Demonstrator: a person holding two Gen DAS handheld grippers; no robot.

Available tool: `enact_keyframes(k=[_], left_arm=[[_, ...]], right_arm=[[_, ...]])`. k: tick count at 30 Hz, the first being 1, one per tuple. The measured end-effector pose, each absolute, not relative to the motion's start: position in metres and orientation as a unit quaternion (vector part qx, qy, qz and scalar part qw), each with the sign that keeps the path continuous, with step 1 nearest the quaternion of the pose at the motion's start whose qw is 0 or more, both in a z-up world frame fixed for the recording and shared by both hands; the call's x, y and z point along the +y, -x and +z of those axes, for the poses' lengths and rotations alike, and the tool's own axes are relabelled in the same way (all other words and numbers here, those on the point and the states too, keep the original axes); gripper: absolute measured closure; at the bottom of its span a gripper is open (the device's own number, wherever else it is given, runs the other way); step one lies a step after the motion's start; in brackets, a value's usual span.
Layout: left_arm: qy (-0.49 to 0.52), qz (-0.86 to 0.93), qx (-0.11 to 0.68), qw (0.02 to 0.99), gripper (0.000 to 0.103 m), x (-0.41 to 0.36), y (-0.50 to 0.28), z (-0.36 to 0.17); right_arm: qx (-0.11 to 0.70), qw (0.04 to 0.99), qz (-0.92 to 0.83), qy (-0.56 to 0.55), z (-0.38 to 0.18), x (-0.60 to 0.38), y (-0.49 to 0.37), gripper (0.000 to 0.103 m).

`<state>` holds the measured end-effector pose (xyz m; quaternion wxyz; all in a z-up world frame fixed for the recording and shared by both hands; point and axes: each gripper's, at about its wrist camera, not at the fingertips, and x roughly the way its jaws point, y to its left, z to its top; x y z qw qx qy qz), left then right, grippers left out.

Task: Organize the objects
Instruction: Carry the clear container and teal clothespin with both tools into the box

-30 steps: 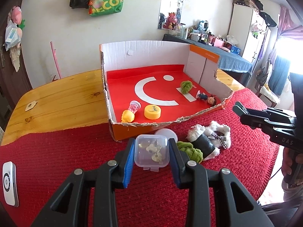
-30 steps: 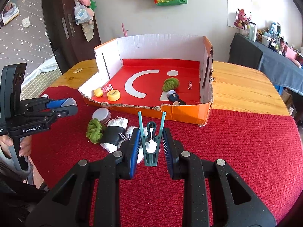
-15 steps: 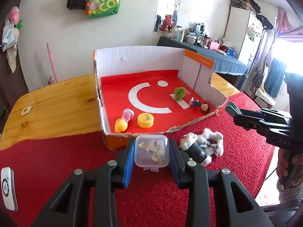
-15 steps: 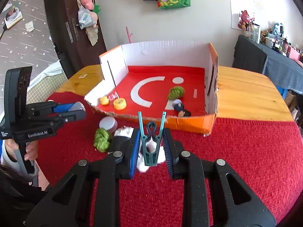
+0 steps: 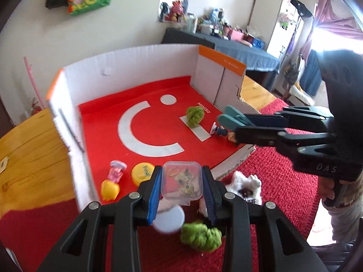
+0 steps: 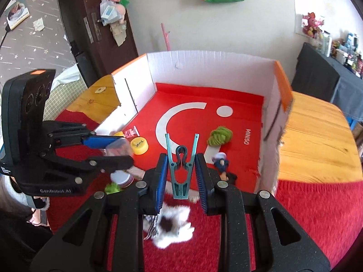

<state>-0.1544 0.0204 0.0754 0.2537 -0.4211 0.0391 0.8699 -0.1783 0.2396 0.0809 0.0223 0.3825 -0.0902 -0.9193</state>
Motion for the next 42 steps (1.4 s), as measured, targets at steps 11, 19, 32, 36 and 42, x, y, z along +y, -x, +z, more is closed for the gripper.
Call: enact_keyframes(k=[11,19,32,36,42], left_arm=[[0.469,0.829,0.067,0.298,0.067,0.044,0.19,0.058],[0.488,0.812,0.096,0.304,0.067,0.051,0.198,0.05],[0.513,0.791,0.113,0.312,0.067,0.057,0.212,0.044],[0.518,0.787,0.118,0.315,0.067,0.059,0.213,0.044],[0.53,0.776,0.123,0.319,0.067,0.063,0.221,0.045]], right_arm=[[-0.076,0.046,-0.889,-0.449,0.051,0.247,0.218,0.08],[-0.055,0.058,-0.873,-0.481,0.045,0.245,0.232,0.08],[-0.031,0.075,-0.848,-0.523,0.034,0.24,0.247,0.08],[-0.033,0.078,-0.844,-0.53,0.031,0.241,0.249,0.079],[-0.033,0.082,-0.838,-0.538,0.031,0.242,0.25,0.079]])
